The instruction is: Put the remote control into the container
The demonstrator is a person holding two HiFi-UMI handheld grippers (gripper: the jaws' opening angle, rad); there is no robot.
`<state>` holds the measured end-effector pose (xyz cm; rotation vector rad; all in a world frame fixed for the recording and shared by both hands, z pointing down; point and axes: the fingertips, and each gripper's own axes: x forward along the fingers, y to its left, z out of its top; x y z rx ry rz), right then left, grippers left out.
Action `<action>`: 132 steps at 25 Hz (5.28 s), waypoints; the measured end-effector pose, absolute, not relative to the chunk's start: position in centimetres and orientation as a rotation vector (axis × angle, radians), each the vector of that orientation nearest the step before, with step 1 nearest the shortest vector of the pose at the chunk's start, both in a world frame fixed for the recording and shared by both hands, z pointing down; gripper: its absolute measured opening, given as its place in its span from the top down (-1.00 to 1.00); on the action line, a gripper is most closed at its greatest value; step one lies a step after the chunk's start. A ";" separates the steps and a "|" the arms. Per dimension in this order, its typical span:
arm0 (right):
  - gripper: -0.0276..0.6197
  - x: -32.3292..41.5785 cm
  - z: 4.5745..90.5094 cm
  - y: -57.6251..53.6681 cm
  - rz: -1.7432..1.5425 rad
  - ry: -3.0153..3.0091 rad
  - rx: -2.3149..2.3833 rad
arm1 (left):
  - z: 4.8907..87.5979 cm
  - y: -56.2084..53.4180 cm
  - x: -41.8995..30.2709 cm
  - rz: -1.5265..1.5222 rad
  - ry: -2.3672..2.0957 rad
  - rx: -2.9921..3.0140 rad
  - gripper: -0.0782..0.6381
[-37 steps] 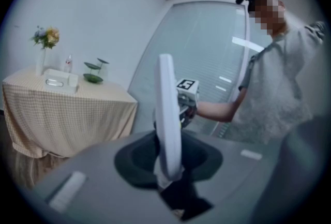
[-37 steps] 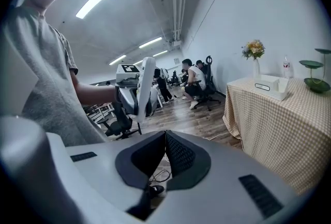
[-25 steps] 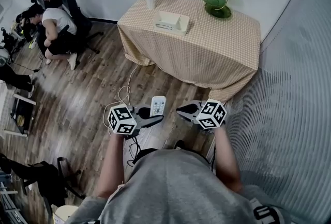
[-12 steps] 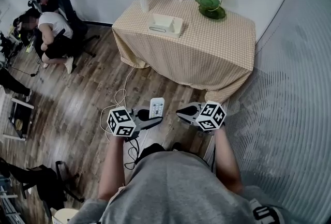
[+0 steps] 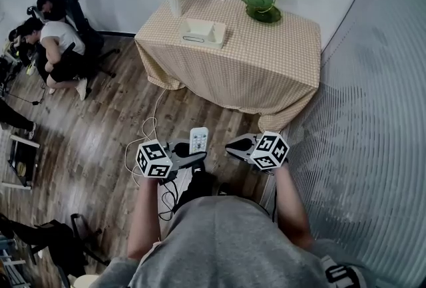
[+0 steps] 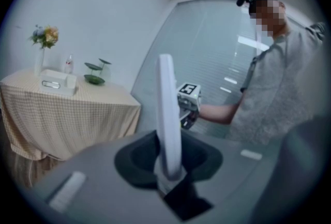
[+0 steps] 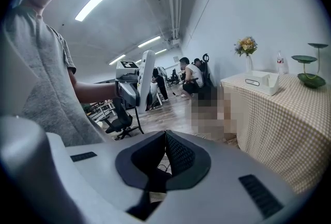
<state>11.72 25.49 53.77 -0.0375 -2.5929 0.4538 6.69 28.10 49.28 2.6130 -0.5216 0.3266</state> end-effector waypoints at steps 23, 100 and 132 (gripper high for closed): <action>0.86 10.4 53.6 18.9 0.474 -2.521 0.038 | 50.3 21.2 4.6 0.299 -0.384 2.605 0.53; 0.86 0.6 53.5 0.0 0.509 -2.568 0.061 | 52.4 2.9 -2.7 0.351 -0.254 2.568 0.53; 0.85 6.5 53.2 -11.1 0.540 -2.585 -0.207 | 53.1 -6.3 3.3 0.383 -0.456 2.464 0.53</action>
